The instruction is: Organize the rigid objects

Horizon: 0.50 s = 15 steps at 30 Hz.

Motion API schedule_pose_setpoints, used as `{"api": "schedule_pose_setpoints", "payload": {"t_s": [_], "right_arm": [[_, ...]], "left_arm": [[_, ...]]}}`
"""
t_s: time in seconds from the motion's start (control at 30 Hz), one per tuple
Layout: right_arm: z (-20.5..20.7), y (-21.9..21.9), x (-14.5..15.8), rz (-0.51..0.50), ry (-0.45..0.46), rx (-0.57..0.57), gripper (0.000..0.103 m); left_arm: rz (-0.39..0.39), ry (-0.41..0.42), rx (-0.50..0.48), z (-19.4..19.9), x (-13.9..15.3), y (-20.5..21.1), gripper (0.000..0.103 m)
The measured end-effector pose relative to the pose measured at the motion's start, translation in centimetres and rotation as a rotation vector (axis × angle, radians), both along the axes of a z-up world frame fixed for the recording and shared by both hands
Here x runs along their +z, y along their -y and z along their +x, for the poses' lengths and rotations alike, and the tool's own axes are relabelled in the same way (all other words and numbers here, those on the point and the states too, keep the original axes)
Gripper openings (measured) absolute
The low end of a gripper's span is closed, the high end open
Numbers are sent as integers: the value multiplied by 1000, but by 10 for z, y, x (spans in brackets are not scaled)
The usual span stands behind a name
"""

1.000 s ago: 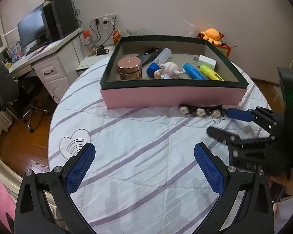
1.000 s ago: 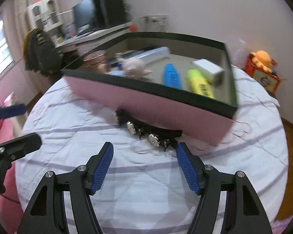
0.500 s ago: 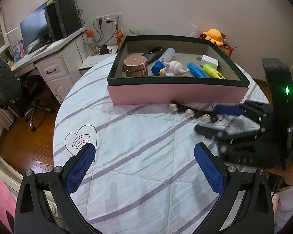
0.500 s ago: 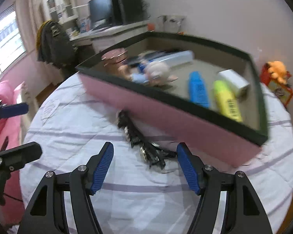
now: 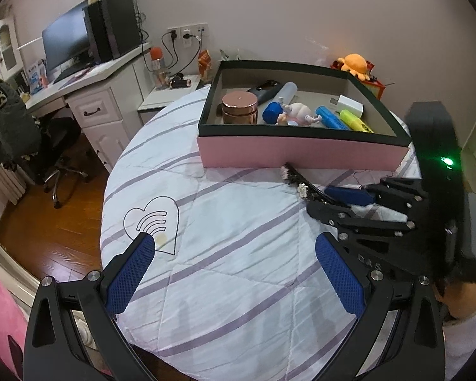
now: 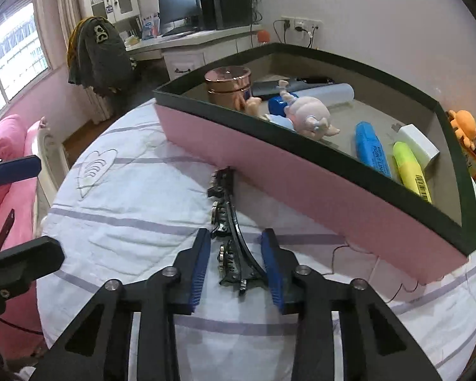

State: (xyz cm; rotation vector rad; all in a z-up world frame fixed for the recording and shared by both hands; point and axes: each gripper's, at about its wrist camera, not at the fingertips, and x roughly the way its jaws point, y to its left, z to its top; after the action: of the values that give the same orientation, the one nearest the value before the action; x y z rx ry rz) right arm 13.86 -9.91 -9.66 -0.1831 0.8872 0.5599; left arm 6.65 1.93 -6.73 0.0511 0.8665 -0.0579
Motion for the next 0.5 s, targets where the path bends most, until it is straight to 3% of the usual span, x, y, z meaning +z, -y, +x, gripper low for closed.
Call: {"api": "schedule_pose_setpoints", "payload": {"t_s": [0.17,0.5], "right_arm": [[-23,-1,1,18,-16,-24,22],[-68,-4,-2,87,-42,-53,22]], "left_arm": [[9,-9,0,-2,-5,1,102],[18,-10,-5,-19,-8,1,102]]}}
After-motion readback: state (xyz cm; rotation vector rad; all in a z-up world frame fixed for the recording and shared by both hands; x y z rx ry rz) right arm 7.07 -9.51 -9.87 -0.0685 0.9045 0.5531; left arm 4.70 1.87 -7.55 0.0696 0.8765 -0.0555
